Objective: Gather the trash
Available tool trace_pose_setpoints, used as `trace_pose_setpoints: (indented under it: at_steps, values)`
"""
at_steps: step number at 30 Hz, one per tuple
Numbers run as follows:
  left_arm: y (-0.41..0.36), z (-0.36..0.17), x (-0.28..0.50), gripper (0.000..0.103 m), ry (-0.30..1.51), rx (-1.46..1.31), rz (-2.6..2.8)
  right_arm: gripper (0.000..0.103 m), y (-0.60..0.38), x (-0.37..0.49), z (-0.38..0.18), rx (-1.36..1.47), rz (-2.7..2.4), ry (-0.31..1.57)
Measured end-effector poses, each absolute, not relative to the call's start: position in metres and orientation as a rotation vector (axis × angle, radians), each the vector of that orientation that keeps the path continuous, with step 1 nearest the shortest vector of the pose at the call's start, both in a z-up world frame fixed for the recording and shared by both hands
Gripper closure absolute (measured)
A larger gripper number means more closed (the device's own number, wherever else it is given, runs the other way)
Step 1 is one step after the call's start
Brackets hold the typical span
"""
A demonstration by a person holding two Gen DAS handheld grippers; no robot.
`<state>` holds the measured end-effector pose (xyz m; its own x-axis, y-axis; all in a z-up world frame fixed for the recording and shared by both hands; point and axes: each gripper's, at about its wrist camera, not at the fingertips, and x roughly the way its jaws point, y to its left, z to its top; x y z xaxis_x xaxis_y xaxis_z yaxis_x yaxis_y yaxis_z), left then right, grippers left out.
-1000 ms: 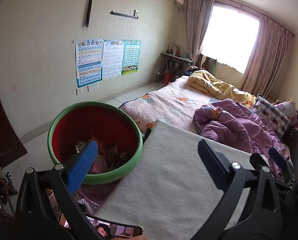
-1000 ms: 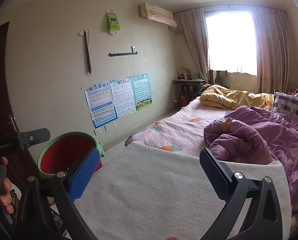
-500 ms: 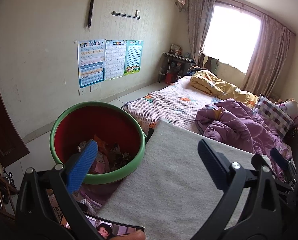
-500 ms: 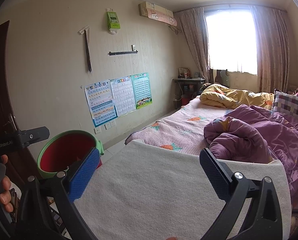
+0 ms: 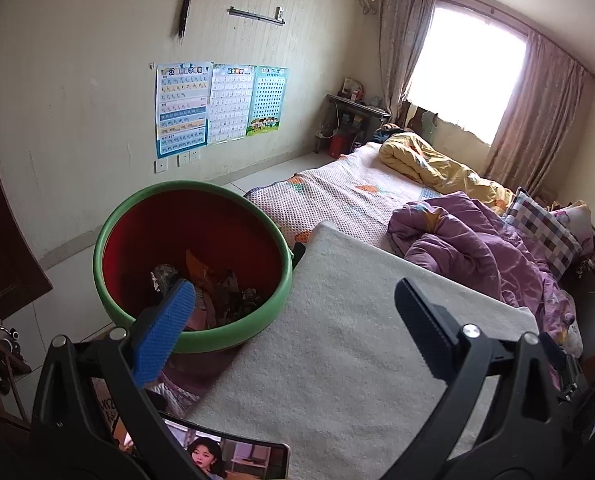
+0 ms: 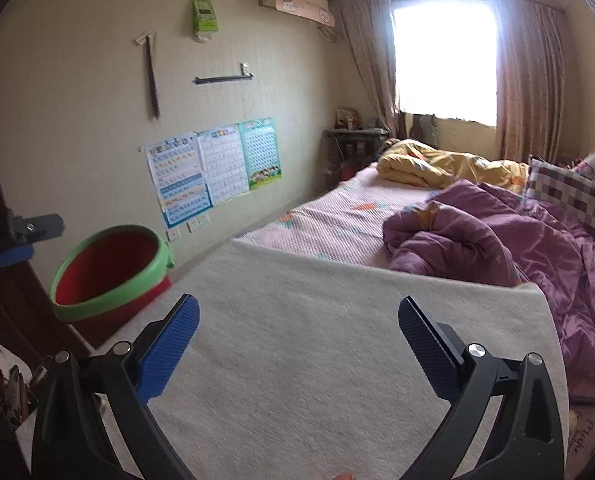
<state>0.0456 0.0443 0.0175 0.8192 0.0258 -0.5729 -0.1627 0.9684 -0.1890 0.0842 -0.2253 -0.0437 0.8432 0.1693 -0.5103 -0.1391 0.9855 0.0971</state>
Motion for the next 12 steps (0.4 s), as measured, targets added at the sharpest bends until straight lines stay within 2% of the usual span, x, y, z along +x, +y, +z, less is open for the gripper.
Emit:
trace_pose_setpoints:
  at_steps: [5, 12]
  values:
    - [0.058, 0.007, 0.040, 0.005, 0.624, -0.226, 0.140, 0.006, -0.274, 0.077, -0.092, 0.064, -0.028, 0.718]
    - [0.088, -0.006, 0.038, 0.005, 0.662, -0.293, 0.222, 0.007, -0.305, 0.055, -0.121, 0.141, -0.162, 0.872]
